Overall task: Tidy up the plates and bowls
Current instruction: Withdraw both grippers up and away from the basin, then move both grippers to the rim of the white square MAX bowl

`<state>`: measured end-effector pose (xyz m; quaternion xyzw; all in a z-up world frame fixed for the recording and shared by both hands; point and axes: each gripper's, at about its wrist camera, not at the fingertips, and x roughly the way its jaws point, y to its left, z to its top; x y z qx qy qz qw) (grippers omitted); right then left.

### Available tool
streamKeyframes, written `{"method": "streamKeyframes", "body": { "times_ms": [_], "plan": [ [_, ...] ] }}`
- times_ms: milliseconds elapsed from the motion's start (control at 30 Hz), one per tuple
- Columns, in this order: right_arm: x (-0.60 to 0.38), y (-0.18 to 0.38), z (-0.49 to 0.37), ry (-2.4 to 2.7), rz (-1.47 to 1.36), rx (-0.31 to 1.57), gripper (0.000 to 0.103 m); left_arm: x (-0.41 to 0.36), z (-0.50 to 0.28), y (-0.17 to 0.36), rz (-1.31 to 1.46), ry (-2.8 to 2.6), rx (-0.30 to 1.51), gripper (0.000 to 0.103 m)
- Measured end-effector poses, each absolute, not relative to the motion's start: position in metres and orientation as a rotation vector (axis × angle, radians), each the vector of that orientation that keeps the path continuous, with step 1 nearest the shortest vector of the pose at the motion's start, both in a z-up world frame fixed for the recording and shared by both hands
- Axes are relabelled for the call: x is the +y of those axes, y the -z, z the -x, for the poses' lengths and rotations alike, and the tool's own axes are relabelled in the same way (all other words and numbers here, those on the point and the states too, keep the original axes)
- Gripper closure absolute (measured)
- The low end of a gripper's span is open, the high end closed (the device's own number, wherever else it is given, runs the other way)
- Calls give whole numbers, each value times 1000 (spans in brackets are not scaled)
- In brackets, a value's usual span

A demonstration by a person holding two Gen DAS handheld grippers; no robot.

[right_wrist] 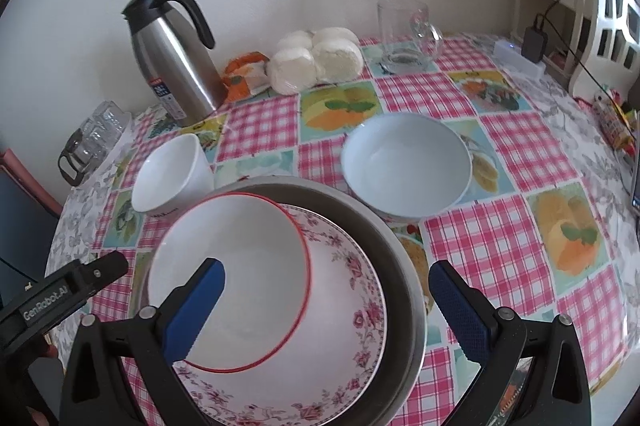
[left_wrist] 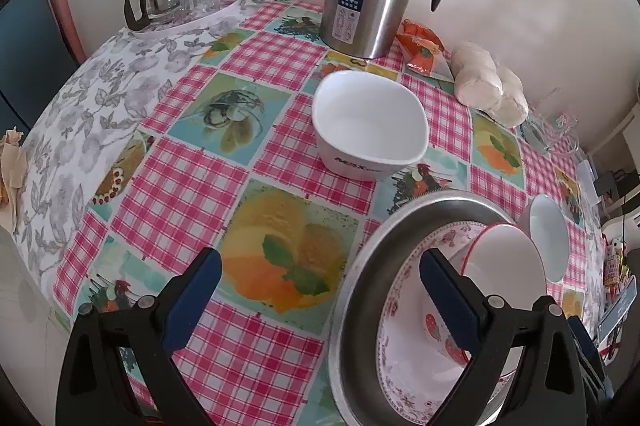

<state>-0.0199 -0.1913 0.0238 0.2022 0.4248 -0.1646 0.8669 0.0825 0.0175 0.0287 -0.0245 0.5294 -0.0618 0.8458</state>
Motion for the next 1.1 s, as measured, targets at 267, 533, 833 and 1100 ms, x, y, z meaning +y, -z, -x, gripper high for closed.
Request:
{"method": "streamKeyframes", "body": {
  "times_ms": [267, 533, 833, 1100],
  "plan": [
    [-175, -32, 13, 344, -398, 860, 0, 46, -91, -31, 98, 102, 1111, 4],
    [-149, -44, 4, 325, -366, 796, 0, 77, -100, -31, 174, 85, 1102, 4],
    [-116, -53, -12, 290, -295, 759, 0, 108, -114, -22, 258, 90, 1113, 4],
    [-103, -53, -28, 276, -258, 764, 0, 115, -126, -15, 330, 128, 1070, 4]
  ]
}}
